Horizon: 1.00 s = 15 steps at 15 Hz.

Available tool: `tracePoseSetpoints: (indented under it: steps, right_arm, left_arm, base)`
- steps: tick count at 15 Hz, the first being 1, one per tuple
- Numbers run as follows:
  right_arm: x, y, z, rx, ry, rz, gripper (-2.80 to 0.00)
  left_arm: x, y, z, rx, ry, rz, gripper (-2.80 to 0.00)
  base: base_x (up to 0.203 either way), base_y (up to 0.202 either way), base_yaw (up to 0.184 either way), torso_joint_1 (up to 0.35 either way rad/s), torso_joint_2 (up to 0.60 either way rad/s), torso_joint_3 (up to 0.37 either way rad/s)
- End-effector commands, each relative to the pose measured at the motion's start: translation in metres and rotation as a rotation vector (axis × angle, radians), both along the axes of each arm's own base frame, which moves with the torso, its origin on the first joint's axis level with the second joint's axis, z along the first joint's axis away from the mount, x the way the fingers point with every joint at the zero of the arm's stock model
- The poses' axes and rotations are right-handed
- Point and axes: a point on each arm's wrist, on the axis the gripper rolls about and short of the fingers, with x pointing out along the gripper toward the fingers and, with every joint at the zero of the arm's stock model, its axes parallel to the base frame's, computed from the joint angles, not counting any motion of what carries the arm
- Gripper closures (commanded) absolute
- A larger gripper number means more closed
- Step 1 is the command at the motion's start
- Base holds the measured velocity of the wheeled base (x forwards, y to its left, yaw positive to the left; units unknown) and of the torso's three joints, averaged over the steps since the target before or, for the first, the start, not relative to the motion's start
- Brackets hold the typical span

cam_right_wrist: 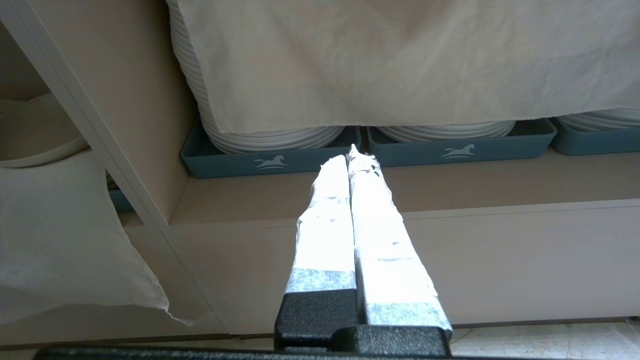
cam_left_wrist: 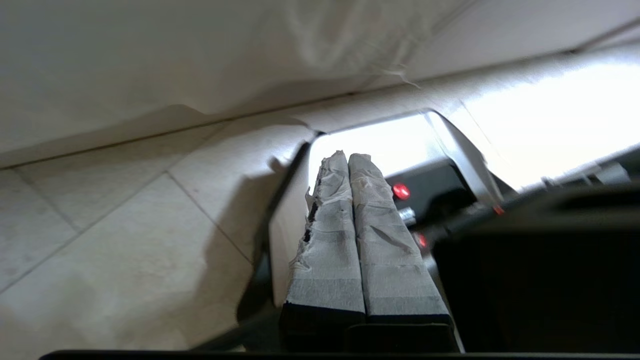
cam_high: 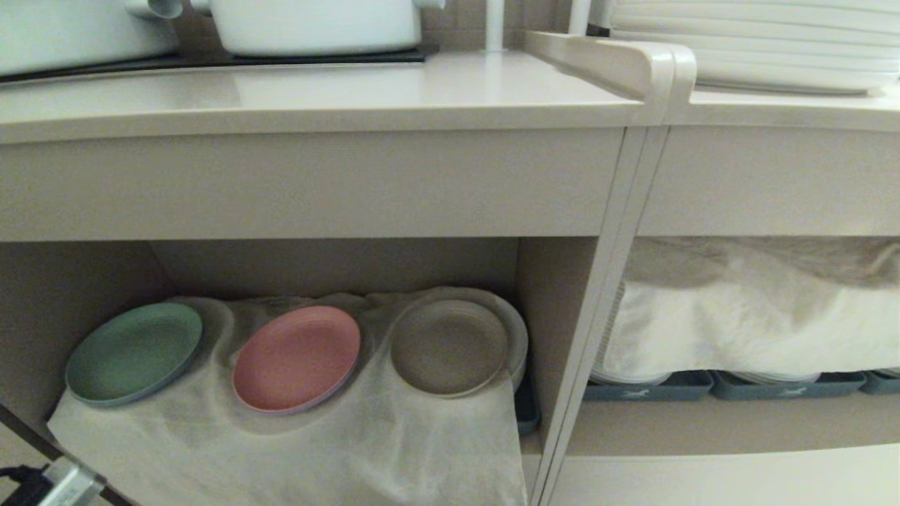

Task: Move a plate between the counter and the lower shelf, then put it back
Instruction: Pick up the plate in the cupboard

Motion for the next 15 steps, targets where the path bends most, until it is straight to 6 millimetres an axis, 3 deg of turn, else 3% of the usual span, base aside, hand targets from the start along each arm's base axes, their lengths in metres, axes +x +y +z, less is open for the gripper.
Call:
tracePoseSetpoints:
  steps: [1, 7, 11, 15]
  right_arm:
    - [0.0, 0.0, 0.0, 0.0, 0.001, 0.0, 0.0]
    - [0.0, 0.0, 0.0, 0.0, 0.001, 0.0, 0.0]
    - [0.0, 0.0, 0.0, 0.0, 0.001, 0.0, 0.0]
    - [0.0, 0.0, 0.0, 0.0, 0.0, 0.0, 0.0]
  left_arm:
    - [0.02, -0.001, -0.003, 0.012, 0.074, 0.024, 0.0]
    - [0.06, -0.014, -0.005, 0.017, 0.084, 0.041, 0.0]
    - [0.082, -0.068, 0.0, 0.01, 0.111, 0.074, 0.0]
    - [0.115, -0.096, 0.004, -0.027, 0.127, 0.174, 0.0]
  base:
    - [0.0, 0.0, 0.0, 0.0, 0.0, 0.0]
    - [0.0, 0.0, 0.0, 0.0, 0.0, 0.0]
    - [0.0, 0.0, 0.0, 0.0, 0.0, 0.0]
    - [0.0, 0.0, 0.0, 0.0, 0.0, 0.0]
